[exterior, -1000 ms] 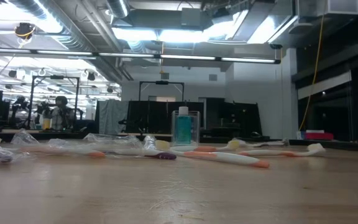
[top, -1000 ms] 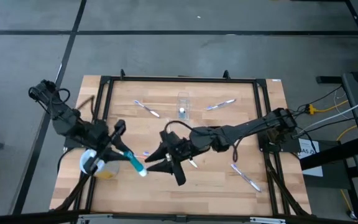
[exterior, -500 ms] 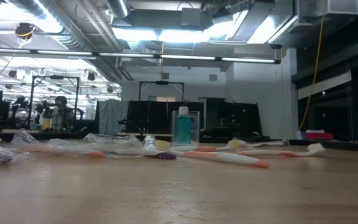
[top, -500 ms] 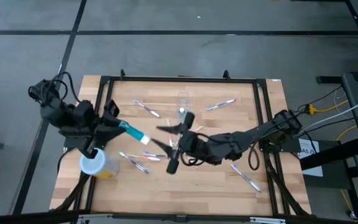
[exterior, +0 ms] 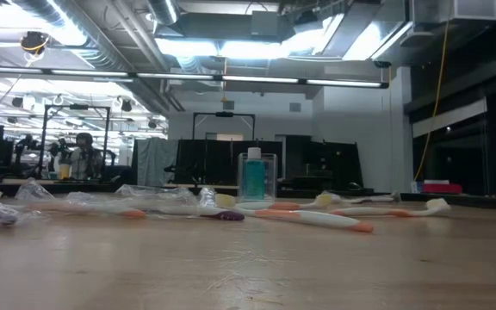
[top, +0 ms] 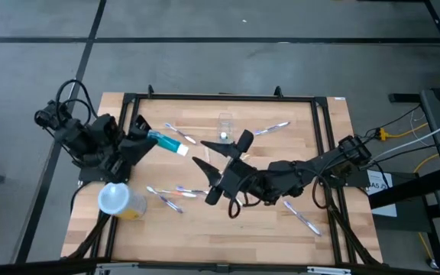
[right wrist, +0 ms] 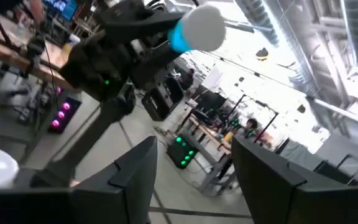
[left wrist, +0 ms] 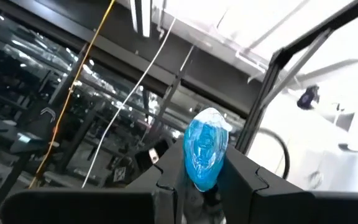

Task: Pick & Place toothbrushing station
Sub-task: Put the blue mouthwash into the transparent organizer

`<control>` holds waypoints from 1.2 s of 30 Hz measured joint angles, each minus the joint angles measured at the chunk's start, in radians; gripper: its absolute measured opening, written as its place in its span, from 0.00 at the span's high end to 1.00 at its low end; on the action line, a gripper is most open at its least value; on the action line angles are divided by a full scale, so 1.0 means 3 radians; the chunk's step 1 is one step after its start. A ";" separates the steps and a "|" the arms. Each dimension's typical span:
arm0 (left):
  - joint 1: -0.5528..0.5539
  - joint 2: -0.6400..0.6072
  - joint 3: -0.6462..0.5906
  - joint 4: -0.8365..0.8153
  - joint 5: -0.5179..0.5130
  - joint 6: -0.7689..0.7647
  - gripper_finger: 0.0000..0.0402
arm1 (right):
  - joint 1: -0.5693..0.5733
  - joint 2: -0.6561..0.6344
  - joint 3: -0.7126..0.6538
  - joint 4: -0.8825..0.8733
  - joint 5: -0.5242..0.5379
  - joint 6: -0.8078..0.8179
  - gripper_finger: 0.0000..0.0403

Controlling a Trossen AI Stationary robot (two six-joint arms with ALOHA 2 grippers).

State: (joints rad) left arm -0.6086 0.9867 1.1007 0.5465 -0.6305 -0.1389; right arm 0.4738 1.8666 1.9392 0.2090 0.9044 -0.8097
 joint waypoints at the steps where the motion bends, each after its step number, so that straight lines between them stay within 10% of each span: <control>1: 0.0017 -0.0001 0.0000 0.0019 0.0000 -0.0017 0.84 | -0.0002 0.0001 0.0000 0.0001 -0.0027 -0.0042 0.48; 36: 0.0022 0.0229 0.0000 -0.0089 -0.0190 -0.0455 0.84 | 0.0092 -0.0001 -0.0003 0.0254 -0.0108 -0.0807 0.48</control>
State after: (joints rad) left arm -0.6022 1.0554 1.1007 0.5198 -0.6876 -0.2752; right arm 0.5014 1.8664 1.9385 0.2851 0.8721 -1.0517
